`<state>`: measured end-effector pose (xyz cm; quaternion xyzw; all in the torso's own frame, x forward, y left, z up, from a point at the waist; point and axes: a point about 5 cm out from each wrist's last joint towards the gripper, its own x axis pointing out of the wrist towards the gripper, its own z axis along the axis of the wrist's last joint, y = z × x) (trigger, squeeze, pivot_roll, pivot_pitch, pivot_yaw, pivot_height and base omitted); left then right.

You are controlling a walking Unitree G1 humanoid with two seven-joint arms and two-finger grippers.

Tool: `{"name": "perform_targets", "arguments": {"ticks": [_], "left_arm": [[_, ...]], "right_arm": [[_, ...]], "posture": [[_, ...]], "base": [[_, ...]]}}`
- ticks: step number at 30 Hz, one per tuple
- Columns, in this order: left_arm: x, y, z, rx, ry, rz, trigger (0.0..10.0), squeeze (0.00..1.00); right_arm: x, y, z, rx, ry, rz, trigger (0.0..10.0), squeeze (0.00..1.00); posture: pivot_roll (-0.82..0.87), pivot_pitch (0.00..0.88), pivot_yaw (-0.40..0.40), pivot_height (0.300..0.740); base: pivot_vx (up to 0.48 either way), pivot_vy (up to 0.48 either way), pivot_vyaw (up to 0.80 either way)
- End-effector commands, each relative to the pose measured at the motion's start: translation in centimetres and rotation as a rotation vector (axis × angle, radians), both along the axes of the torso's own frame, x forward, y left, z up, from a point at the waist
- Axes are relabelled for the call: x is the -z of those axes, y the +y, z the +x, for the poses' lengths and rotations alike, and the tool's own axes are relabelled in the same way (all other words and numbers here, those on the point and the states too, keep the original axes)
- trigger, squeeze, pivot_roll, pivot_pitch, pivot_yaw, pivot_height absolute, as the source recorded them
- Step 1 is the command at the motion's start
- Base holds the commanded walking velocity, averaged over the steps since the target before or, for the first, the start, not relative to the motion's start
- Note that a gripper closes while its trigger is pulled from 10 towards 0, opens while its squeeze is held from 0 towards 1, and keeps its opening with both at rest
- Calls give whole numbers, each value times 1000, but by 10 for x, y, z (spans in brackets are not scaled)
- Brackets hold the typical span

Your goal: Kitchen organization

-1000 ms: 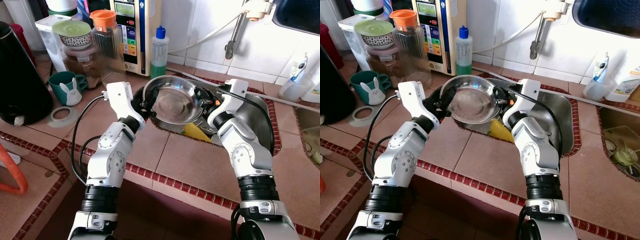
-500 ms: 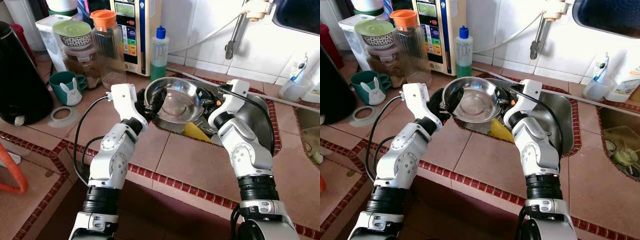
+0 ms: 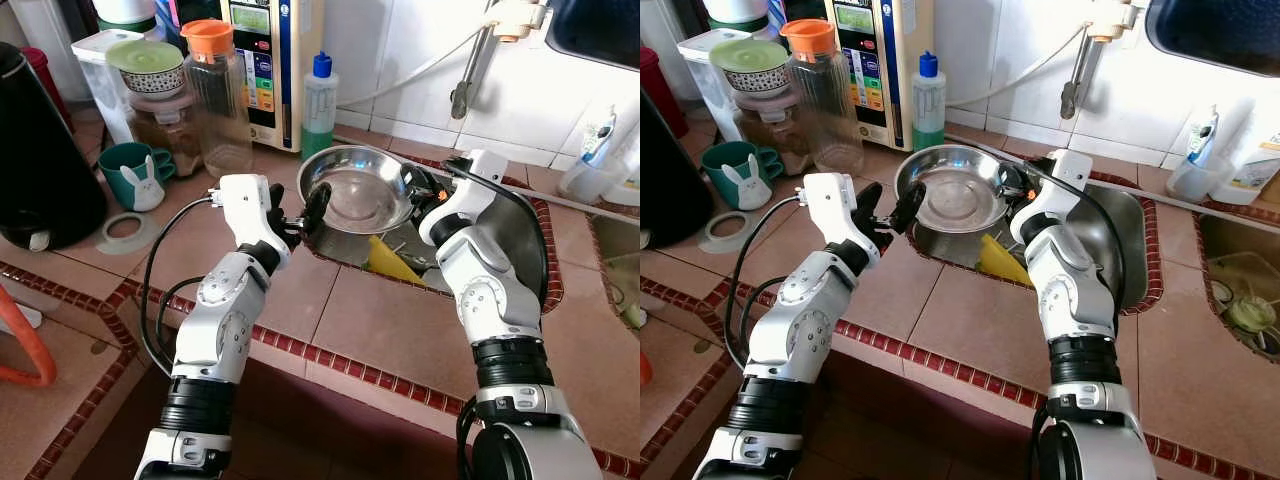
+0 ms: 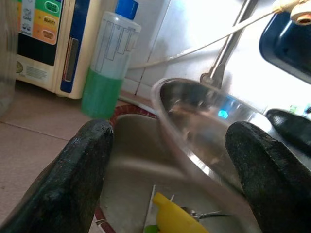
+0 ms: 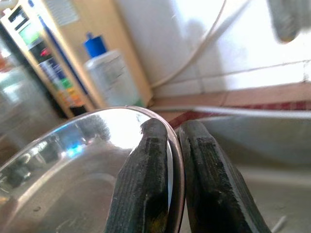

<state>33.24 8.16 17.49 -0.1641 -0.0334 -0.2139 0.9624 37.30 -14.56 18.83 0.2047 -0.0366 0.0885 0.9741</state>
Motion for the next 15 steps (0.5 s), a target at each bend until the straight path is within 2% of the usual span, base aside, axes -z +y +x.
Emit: {"name": "perform_targets", "arguments": {"ticks": [1, 3, 9, 11, 13, 14, 15], "left_arm": [[-2, 0, -2, -9, -12, 16, 10000, 0], [-2, 1, -2, -10, -13, 17, 10000, 0], [-1, 1, -4, -10, -13, 17, 10000, 0], [-1, 0, -4, -8, -14, 22, 10000, 0], [0, 0, -5, -7, -13, 25, 10000, 0], [0, 0, -7, -6, -12, 26, 10000, 0], [0, -1, -7, -4, -13, 28, 10000, 0]], "right_arm": [[-12, -9, 4, 62, -43, -6, 0, 0], [-12, -15, 7, 103, -38, -13, 0, 0], [-9, -19, 10, 139, -33, -36, 0, 0], [-8, -27, 12, 190, -32, -56, 0, 0], [-7, -34, 14, 228, -37, -124, 0, 0], [-5, -41, 16, 267, -31, -215, 0, 0], [-4, -45, 16, 283, -29, -245, 0, 0]], "posture": [[175, 0, -19, 740], [179, 0, -20, 740], [181, 0, -21, 740], [189, 0, -23, 740], [194, 0, -24, 740], [197, 0, -25, 740], [207, 0, -27, 740]], "base": [[0, 0, 0], [0, 0, 0], [0, 0, 0], [0, 0, 0], [0, 0, 0], [0, 0, 0], [0, 0, 0]]}}
